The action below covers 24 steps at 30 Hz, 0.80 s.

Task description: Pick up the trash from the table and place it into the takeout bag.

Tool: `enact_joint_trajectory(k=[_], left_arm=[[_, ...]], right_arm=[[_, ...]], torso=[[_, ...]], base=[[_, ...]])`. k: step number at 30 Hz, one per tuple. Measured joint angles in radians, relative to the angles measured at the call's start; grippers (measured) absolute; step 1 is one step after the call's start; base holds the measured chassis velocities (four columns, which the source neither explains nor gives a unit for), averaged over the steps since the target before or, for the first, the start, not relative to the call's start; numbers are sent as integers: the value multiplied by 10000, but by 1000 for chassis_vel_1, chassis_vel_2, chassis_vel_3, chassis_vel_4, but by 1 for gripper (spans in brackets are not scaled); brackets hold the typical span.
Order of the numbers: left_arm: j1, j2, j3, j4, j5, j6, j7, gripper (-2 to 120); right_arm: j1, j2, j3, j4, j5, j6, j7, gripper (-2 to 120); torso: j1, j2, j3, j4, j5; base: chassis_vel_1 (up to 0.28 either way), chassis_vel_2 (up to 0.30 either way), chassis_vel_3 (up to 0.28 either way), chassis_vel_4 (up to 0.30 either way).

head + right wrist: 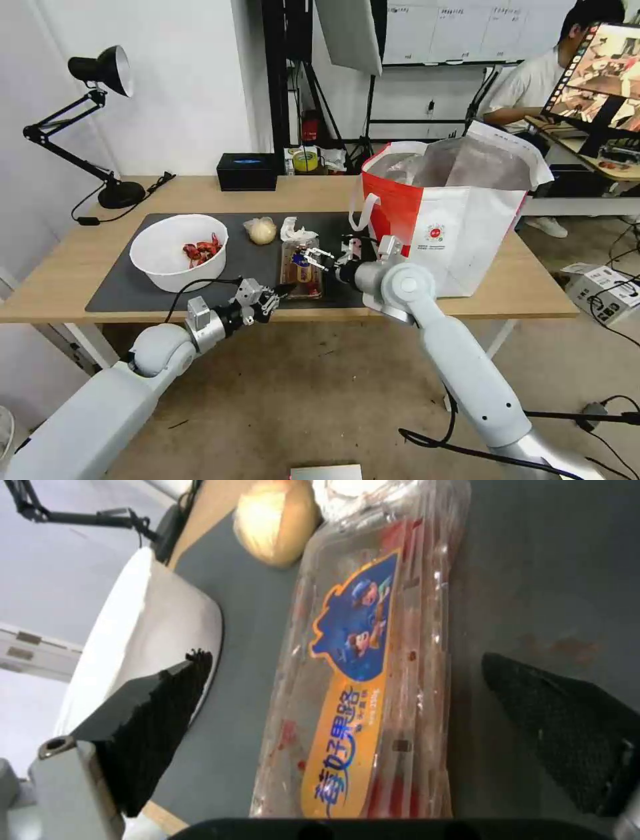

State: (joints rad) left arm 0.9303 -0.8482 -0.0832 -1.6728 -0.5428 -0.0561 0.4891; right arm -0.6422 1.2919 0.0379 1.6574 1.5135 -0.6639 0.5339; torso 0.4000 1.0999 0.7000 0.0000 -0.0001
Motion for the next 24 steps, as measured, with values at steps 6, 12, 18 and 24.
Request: enact_joint_trajectory(k=[6,12,18,24], left_arm=[[6,-13,-21,1,-51,-5,25,0],[82,-9,-70,-20,-65,-31,37,0],[116,-40,-108,-29,-80,-51,36,0],[95,-70,-93,-14,-93,-77,36,0]], right_arm=[[190,160,0,-284,132,-276,14,100],[395,263,-124,-612,136,-455,0,100],[444,310,-175,-717,174,-568,-41,100],[567,399,-197,-955,181,-584,-117,100]], torso=[[0,0,0,0,0],[0,0,0,0,0],[0,0,0,0,0],[0,0,0,0,0]], base=[[0,0,0,0],[0,0,0,0],[0,0,0,0],[0,0,0,0]])
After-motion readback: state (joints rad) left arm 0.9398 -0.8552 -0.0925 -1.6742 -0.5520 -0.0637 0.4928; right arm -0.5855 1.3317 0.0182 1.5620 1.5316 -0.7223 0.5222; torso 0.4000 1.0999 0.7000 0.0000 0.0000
